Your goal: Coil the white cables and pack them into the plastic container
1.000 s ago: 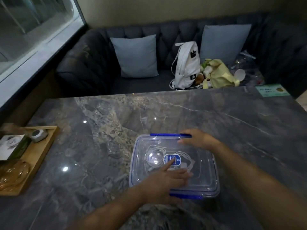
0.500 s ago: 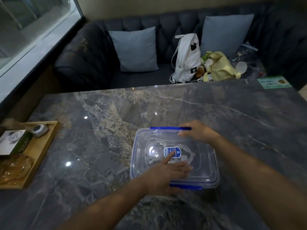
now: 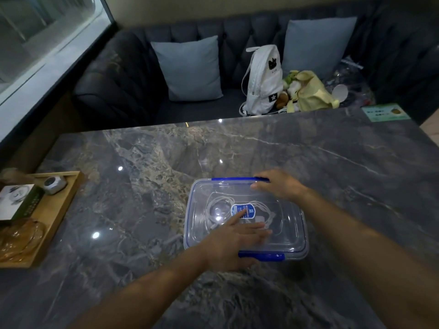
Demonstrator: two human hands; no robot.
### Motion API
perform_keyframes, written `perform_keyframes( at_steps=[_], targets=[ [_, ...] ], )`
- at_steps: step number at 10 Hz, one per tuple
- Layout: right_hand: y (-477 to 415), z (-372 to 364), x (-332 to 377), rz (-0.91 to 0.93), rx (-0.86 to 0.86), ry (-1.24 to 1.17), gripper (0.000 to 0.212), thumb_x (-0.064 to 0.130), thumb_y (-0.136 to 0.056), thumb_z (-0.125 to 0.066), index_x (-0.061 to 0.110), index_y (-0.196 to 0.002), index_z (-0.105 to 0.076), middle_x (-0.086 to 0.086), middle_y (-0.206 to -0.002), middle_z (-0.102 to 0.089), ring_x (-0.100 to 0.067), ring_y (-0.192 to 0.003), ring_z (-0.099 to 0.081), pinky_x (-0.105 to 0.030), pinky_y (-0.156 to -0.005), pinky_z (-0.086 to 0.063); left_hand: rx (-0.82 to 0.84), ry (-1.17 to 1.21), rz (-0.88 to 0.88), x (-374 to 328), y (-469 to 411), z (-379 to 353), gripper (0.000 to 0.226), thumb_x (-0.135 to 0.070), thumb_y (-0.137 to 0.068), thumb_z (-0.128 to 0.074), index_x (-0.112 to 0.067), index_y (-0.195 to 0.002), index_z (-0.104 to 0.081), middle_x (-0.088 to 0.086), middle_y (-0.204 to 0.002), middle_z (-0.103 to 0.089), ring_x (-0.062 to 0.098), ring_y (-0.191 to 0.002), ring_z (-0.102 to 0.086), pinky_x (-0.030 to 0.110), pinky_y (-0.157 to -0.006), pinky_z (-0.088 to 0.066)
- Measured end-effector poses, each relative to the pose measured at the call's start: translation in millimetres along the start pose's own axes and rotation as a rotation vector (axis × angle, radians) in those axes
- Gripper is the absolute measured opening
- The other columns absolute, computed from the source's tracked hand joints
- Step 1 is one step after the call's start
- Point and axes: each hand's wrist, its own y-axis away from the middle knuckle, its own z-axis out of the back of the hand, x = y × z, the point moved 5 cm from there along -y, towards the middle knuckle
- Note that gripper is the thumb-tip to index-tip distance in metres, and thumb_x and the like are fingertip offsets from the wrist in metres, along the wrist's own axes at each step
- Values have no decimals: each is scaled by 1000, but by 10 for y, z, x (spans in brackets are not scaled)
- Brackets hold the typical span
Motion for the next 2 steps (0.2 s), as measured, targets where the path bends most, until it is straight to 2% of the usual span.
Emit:
perform_keyframes(
  at_steps=[1, 2],
  targets=[
    [-8, 2, 14, -15, 34, 97, 35, 41, -86, -55, 15, -110, -60, -10, -114, -64, -20, -93, -56, -28, -80, -38, -81, 225, 88, 15, 6, 81, 49, -45, -86, -53, -23, -130, -51, -7, -139, -53, -2, -134, -35, 31, -120, -4],
    [5, 135, 142, -39, 27, 196, 50, 42, -84, -58, 20, -128, -47, -9, -135, -50, -26, -121, -47, -37, -102, -38, -260, 271, 172, 45, -63, 396, 46, -48, -82, -54, -27, -124, -55, -8, -126, -61, 0, -115, -49, 26, -107, -32]
  ],
)
